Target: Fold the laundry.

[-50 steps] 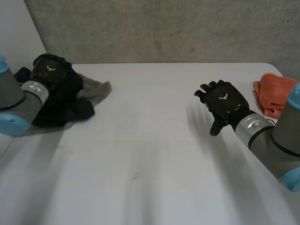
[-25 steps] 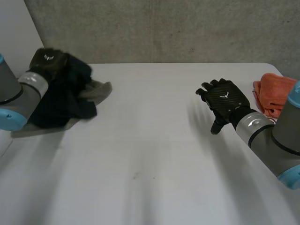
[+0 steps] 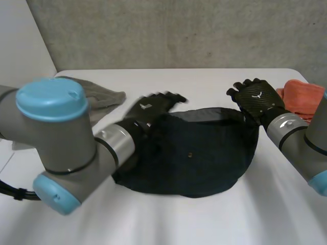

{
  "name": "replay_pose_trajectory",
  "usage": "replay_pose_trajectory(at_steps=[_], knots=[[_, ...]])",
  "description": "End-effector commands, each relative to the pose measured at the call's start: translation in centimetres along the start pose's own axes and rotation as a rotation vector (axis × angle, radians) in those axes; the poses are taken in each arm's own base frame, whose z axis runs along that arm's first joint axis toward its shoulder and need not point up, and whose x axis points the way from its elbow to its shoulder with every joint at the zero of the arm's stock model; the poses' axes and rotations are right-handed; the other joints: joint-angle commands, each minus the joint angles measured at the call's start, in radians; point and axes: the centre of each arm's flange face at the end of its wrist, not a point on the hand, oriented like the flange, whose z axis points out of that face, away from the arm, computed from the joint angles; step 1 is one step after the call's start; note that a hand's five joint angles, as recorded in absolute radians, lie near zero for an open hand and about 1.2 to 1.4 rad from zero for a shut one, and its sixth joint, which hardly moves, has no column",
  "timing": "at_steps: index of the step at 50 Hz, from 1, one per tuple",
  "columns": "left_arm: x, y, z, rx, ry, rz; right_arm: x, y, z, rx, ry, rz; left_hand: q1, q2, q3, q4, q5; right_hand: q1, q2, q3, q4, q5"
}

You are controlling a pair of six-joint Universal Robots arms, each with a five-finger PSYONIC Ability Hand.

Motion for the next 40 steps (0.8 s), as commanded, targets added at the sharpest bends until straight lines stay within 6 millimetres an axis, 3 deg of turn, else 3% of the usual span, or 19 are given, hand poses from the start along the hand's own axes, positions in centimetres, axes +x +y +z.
replay_pose_trajectory(at_steps=[1, 10, 17, 28, 32, 37, 40], knots=[[-6.9, -0.9, 0.0, 0.012, -0.3, 0.083, 0.1, -0.6, -0.3, -0.035, -0.038, 0.0, 0.041, 0.028, 0.022, 0.03, 0.035, -0.029, -0.044, -0.039, -0.06, -0.069], [-6.9, 0.6, -2.2, -0.06, -0.33, 0.099, -0.8, -2.3, -2.3, -0.096, -0.24, -0.11, 0.044, 0.031, 0.025, 0.033, 0.038, -0.029, -0.044, -0.039, -0.06, -0.069], [-6.9, 1.4, -2.5, -0.098, -0.334, 0.093, -1.6, -1.6, -2.7, -0.103, -0.294, -0.297, 0.077, 0.063, 0.057, 0.065, 0.07, -0.029, -0.044, -0.039, -0.06, -0.069], [-7.8, 5.1, -1.6, -0.239, -0.367, 0.147, -2.4, 1.0, -1.6, -0.145, -0.34, -0.411, 0.088, 0.075, 0.069, 0.077, 0.082, -0.029, -0.044, -0.039, -0.06, -0.069], [-8.5, 5.9, -1.3, -0.264, -0.405, 0.18, -2.5, 1.9, -1.1, -0.174, -0.327, -0.418, 0.088, 0.075, 0.069, 0.077, 0.082, 0.212, 0.197, 0.202, 0.181, 0.172], [-8.8, 5.7, -1.4, -0.25, -0.43, 0.182, -1.4, 2.8, -1.6, -0.299, -0.261, -0.447, 0.085, 0.072, 0.066, 0.074, 0.079, 0.983, 0.969, 0.974, 0.952, 0.944], [-8.7, 5.1, -1.8, -0.235, -0.434, 0.182, -1.1, 3.4, -2.3, -0.385, -0.26, -0.477, 0.08, 0.066, 0.06, 0.068, 0.073, 1.029, 1.014, 1.019, 0.998, 0.989]])
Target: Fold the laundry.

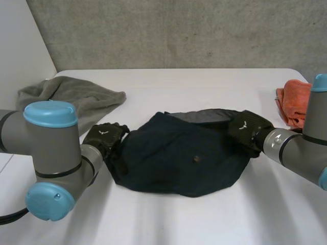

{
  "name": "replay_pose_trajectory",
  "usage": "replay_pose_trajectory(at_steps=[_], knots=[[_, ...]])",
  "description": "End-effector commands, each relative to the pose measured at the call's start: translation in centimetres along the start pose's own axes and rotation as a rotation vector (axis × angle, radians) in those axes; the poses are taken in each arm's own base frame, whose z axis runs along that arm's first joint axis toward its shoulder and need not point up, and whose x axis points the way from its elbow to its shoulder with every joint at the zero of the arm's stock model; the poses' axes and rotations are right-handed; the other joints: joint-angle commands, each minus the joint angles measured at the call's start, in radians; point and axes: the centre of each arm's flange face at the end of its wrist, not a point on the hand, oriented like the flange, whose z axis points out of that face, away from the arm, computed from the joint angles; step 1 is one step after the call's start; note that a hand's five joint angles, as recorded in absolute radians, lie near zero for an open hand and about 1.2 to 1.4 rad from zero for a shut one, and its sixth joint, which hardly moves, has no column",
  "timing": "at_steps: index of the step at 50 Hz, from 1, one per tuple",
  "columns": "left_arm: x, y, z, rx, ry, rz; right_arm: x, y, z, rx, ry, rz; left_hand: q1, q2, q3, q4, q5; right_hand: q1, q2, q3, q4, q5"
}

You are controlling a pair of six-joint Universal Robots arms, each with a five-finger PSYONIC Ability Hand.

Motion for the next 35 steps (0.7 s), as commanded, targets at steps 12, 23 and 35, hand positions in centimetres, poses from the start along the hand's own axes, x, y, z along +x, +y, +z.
replay_pose_trajectory(at_steps=[12, 23, 35], knots=[[-1.3, -1.0, -1.6, 0.035, -0.039, -0.008, 3.4, -1.4, -2.7, -0.206, 0.157, 0.009, 0.047, 0.034, 0.039, 0.04, 0.052, -0.482, -0.63, -0.604, -0.596, -0.584], [-2.0, 0.1, -1.4, -0.008, -0.053, -0.012, 2.4, -9.5, -2.4, 0.157, 0.092, 0.095, 0.064, 0.052, 0.057, 0.058, 0.07, -0.482, -0.63, -0.604, -0.596, -0.584], [-0.9, 0.8, -1.5, -0.012, 0.046, -0.01, -1.6, -9.7, 3.4, 0.174, -0.113, 0.097, 0.108, 0.096, 0.101, 0.102, 0.114, -0.469, -0.617, -0.591, -0.583, -0.571]])
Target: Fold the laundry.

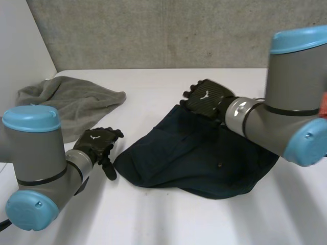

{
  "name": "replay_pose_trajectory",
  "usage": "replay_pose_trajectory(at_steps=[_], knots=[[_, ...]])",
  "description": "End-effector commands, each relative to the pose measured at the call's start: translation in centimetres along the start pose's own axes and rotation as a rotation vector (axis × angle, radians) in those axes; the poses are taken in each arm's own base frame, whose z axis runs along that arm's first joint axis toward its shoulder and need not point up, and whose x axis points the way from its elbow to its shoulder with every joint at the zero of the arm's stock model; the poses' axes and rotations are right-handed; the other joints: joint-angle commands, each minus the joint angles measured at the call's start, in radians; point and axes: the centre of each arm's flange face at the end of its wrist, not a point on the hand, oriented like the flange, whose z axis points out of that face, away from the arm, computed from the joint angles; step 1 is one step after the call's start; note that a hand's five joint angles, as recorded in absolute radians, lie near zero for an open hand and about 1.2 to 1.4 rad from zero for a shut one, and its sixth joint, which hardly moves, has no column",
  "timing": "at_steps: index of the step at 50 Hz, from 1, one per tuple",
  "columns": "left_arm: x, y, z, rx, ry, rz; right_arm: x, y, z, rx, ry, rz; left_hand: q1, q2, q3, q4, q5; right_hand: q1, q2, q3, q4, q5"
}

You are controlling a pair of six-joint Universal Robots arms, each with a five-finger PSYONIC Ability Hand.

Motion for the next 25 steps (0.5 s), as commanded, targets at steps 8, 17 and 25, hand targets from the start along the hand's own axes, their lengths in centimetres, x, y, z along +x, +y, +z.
replay_pose_trajectory(at_steps=[8, 17, 25], knots=[[1.1, 1.1, 0.8, -0.02, 0.056, 0.008, -4.0, 4.5, 6.3, -0.094, -0.166, 0.05, 0.149, 0.134, 0.139, 0.141, 0.148, 0.085, 0.07, 0.074, 0.052, 0.043], [1.3, 1.0, 1.2, -0.015, 0.062, 0.012, -4.3, 5.9, 8.2, -0.102, -0.153, 0.081, 0.141, 0.125, 0.13, 0.132, 0.139, 1.195, 1.18, 1.184, 1.162, 1.153], [2.4, 0.3, 1.0, 0.03, 0.086, 0.025, 0.6, 0.8, 5.9, 0.036, -0.022, 0.209, 0.091, 0.075, 0.081, 0.082, 0.089, 1.197, 1.182, 1.186, 1.164, 1.155]])
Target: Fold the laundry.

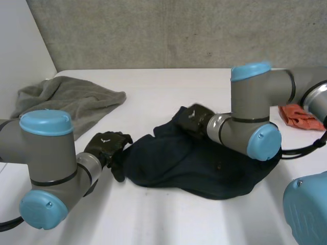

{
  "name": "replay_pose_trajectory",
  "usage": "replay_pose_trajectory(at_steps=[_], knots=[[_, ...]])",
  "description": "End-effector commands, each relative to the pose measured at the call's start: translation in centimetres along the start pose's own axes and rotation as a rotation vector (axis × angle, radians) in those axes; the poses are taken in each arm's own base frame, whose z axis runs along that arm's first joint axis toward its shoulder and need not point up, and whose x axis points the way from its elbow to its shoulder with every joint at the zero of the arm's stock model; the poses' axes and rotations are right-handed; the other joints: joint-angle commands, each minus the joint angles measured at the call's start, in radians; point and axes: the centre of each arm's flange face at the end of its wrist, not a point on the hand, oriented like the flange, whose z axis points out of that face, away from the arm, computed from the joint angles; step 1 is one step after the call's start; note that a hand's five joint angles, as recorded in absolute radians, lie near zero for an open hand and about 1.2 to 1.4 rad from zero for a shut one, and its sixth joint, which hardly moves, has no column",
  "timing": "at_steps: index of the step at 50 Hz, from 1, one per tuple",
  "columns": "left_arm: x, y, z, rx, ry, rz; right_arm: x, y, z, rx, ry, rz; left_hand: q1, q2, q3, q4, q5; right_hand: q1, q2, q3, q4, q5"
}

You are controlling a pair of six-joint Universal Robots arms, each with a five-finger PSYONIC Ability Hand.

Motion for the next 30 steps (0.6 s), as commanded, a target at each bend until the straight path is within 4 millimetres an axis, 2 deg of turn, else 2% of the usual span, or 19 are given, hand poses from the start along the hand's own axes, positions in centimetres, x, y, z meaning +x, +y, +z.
replay_pose_trajectory(at_steps=[1, 5, 9, 12, 17, 19, 21, 22, 24, 27, 30], knots=[[1.0, -0.7, -0.1, 0.046, 0.022, 0.015, 4.7, -6.2, -5.0, 0.172, 0.135, 0.118, 0.01, -0.002, -0.001, -0.003, -0.003, 0.445, 0.238, 0.216, 0.213, 0.242], [1.1, -1.2, 0.2, 0.083, 0.021, 0.017, 6.2, -8.5, -8.8, 0.226, 0.183, 0.15, 0.001, -0.011, -0.01, -0.012, -0.012, 0.445, 0.238, 0.216, 0.213, 0.242], [1.3, -1.7, 0.5, 0.109, 0.02, 0.02, 5.7, -9.1, -11.0, 0.231, 0.176, 0.148, 0.001, -0.011, -0.01, -0.012, -0.012, 0.445, 0.238, 0.216, 0.213, 0.242], [1.5, -1.6, 1.2, 0.111, 0.023, 0.022, 5.7, -9.2, -11.8, 0.23, 0.182, 0.149, 0.01, -0.002, -0.001, -0.003, -0.003, 0.445, 0.238, 0.216, 0.213, 0.242], [1.6, -1.5, 2.1, 0.109, 0.023, 0.023, 5.9, -7.9, -12.3, 0.186, 0.189, 0.179, 0.074, 0.062, 0.063, 0.062, 0.062, 0.445, 0.238, 0.216, 0.213, 0.242], [1.9, -1.7, 2.4, 0.116, 0.029, 0.025, 5.8, -7.5, -12.4, 0.173, 0.187, 0.185, 0.279, 0.267, 0.268, 0.266, 0.266, 0.445, 0.238, 0.216, 0.213, 0.242], [2.2, -1.8, 2.4, 0.126, 0.036, 0.026, 5.8, -7.3, -12.9, 0.161, 0.187, 0.187, 0.575, 0.563, 0.564, 0.562, 0.562, 0.445, 0.238, 0.216, 0.213, 0.242], [2.3, -2.2, 2.5, 0.144, 0.039, 0.027, 5.7, -7.1, -13.0, 0.157, 0.186, 0.188, 0.829, 0.818, 0.818, 0.817, 0.817, 0.445, 0.238, 0.216, 0.213, 0.242], [2.3, -2.4, 2.5, 0.156, 0.042, 0.028, 5.8, -6.3, -13.0, 0.133, 0.183, 0.203, 1.091, 1.08, 1.08, 1.079, 1.079, 0.445, 0.238, 0.216, 0.213, 0.242], [2.3, -2.7, 2.4, 0.161, 0.043, 0.033, 6.4, -5.6, -13.0, 0.117, 0.195, 0.213, 1.093, 1.081, 1.082, 1.08, 1.08, 0.445, 0.238, 0.216, 0.213, 0.242], [2.4, -2.3, 2.1, 0.14, 0.042, 0.033, 7.4, -5.2, -13.1, 0.116, 0.217, 0.204, 1.093, 1.081, 1.082, 1.08, 1.08, -0.461, -0.668, -0.69, -0.693, -0.664]])
